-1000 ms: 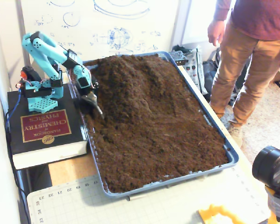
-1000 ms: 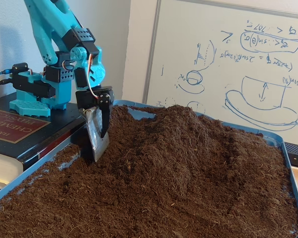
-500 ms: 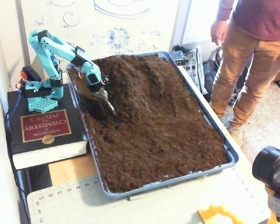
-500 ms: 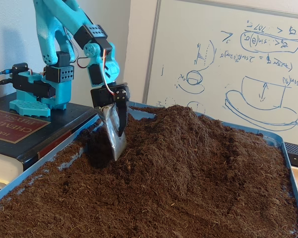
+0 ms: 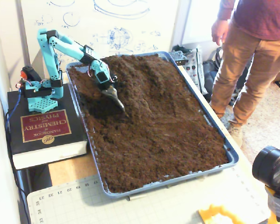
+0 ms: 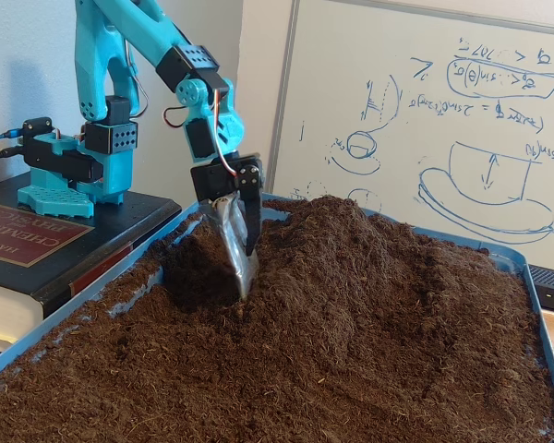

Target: Build a berm.

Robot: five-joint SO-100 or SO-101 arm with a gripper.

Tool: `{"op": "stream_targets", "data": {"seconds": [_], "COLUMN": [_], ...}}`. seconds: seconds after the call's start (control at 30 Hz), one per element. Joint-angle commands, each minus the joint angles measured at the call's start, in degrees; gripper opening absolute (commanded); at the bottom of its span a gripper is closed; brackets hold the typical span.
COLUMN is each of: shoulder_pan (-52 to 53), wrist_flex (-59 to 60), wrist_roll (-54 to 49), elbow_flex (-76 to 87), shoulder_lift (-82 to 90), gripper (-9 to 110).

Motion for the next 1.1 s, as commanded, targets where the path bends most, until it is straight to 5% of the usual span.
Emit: {"op": "stream_targets", "data": {"seconds": [0.0,0.5,1.07], "shoulder_pan": [-0.2,-12.3,-17.9], "wrist_flex": [-0.5,4.9,11.2], "wrist_roll": [0.9,16.3,18.0], "elbow_flex": [-5.4,-2.9,-9.7], "shoulder_lift": [0.9,15.8,29.8], "gripper": [0,0,0]}}
